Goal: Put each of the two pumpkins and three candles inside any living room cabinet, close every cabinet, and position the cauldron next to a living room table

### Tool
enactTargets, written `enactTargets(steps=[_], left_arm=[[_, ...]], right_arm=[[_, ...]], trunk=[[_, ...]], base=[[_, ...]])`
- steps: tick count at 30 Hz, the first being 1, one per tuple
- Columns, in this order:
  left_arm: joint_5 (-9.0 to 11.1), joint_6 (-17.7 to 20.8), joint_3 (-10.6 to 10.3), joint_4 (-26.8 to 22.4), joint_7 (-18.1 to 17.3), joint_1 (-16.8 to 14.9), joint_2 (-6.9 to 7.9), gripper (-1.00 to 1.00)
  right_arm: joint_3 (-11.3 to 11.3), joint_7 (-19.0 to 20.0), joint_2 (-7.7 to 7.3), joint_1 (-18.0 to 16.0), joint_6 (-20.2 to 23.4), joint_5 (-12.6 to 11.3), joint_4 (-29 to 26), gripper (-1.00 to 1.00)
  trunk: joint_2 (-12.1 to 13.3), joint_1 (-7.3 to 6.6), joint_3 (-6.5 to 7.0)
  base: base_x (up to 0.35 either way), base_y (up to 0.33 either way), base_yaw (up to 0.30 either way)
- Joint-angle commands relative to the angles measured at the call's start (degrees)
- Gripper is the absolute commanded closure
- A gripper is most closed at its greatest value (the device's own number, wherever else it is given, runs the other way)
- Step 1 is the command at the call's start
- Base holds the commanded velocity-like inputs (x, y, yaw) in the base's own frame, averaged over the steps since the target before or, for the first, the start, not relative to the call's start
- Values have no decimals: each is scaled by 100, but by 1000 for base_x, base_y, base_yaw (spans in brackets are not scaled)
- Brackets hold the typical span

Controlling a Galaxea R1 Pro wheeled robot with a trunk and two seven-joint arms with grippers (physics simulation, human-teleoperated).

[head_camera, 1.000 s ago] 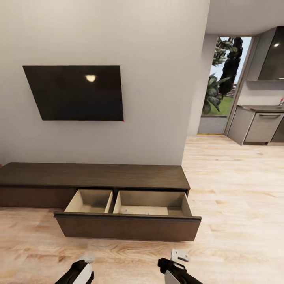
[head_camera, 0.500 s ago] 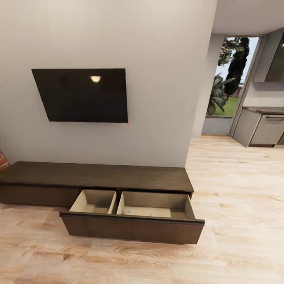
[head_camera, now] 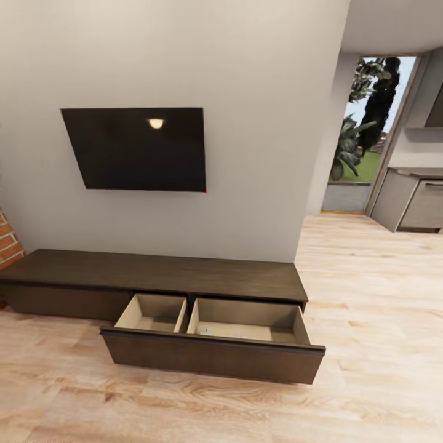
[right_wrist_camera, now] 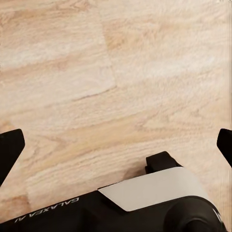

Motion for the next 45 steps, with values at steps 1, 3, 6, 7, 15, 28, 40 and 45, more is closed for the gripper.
enactTargets(steps=[1,3,6,7,15,28,40,45], left_arm=[[61,-18,-50,1,-107,20,-4,-100],[68,-16,-50,5,-280,51,-7,-100],[69,-21,-50,107,-437,83,-10,-100],[67,-25,-50,139,-466,89,-15,-100],[127,-23,-39,187,-514,104,-20,-100],[129,-23,-33,181,-508,138,-18,-100],[129,-23,-34,181,-508,139,-27,-100],[129,-23,-34,181,-508,136,-27,-100]], right_arm=[[45,-8,5,5,-59,-33,21,-100],[44,-8,-2,15,-91,-34,25,-100],[46,-8,-8,21,-114,-34,24,-100],[46,-8,-9,23,-118,-35,24,-100],[45,-8,-10,25,-125,-43,32,-100],[47,-8,-2,25,-125,-27,67,-100],[47,-8,-2,25,-125,-26,68,-100],[47,-8,-2,25,-125,-26,68,-100]], trunk=[[38,-23,13],[118,-67,49],[239,-133,103],[279,-155,121],[319,-177,139],[319,-177,139],[319,-177,139],[319,-177,139]], base=[[0,0,69],[0,0,45],[0,0,19],[0,0,6],[0,0,156],[0,0,281],[0,0,283],[0,0,283]])
